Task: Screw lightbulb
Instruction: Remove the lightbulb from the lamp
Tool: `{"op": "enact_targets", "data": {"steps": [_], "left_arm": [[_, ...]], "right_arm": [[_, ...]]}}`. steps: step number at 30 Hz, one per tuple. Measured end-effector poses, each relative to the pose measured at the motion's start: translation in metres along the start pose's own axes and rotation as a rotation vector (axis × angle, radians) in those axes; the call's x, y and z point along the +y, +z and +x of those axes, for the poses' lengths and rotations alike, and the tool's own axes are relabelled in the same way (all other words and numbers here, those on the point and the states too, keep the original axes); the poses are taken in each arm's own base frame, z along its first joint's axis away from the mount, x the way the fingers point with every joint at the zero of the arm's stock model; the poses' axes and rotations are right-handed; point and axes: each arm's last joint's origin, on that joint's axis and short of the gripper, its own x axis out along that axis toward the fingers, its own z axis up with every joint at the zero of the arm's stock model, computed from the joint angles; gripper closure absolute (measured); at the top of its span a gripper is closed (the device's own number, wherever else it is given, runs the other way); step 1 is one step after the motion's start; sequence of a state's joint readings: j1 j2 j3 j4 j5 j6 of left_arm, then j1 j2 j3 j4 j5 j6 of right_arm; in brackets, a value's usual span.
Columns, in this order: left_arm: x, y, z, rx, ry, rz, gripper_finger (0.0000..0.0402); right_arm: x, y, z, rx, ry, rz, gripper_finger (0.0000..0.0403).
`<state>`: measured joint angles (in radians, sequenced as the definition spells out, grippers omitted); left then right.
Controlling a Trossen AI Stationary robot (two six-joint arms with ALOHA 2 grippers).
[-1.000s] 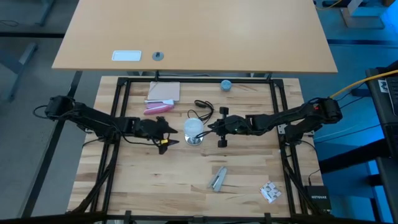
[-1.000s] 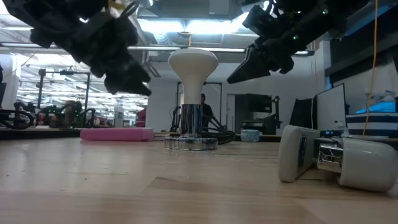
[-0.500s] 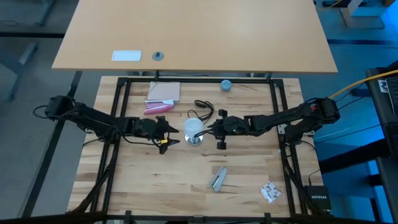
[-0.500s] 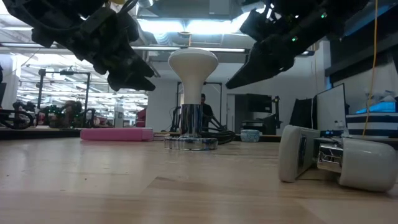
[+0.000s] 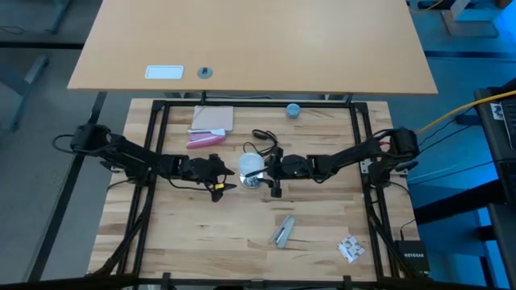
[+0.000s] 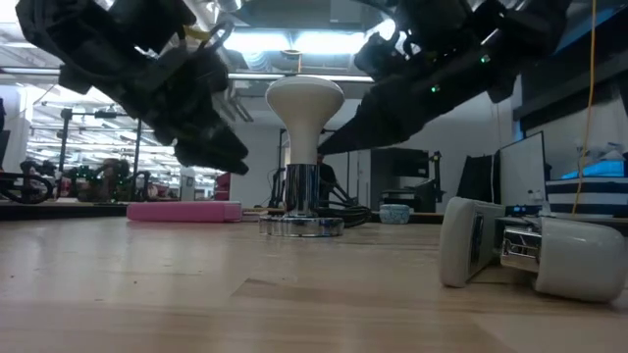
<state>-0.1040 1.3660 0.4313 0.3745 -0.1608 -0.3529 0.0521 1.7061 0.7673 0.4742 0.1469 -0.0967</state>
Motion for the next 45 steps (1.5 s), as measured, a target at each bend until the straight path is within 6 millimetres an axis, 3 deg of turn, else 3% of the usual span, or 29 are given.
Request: {"op": "enact_targets", "data": {"steps": [13,19,23,26,32,38,40,45], "left_arm": [[-0.003,0.002,0.013,-0.093,-0.030,0.051,0.0151],[-0.003,0.002,0.013,-0.090,-0.029,0.045,0.0151],[-0.003,0.002,0.013,-0.091,-0.029,0.044,0.0151],[-0.003,0.002,0.013,-0.094,-0.030,0.044,0.0151],[-0.003,0.002,0.013,-0.093,-0.031,0.032,0.0151],[-0.003,0.003,0.013,-0.098,-0.033,0.030,0.0151],[-0.003,0.003,0.013,-0.099,-0.033,0.028,0.0151],[-0.003,0.003,0.013,-0.096,-0.033,0.013,0.0151]], "right_arm": [[0.000,-0.009,0.009,0.016,-0.073,0.015,0.0162],[0.002,-0.007,0.007,-0.005,0.088,-0.021,0.0162],[-0.006,0.004,-0.005,-0.032,0.221,-0.025,0.0162],[-0.013,0.002,-0.016,-0.037,0.225,-0.019,0.0162],[-0.018,-0.030,-0.032,-0.028,0.084,-0.025,0.0162],[-0.016,-0.050,-0.040,-0.364,0.001,0.038,0.0162],[-0.016,-0.052,-0.038,-0.424,-0.023,0.045,0.0162],[-0.014,-0.058,-0.018,-0.385,-0.036,0.081,0.0162]]}}
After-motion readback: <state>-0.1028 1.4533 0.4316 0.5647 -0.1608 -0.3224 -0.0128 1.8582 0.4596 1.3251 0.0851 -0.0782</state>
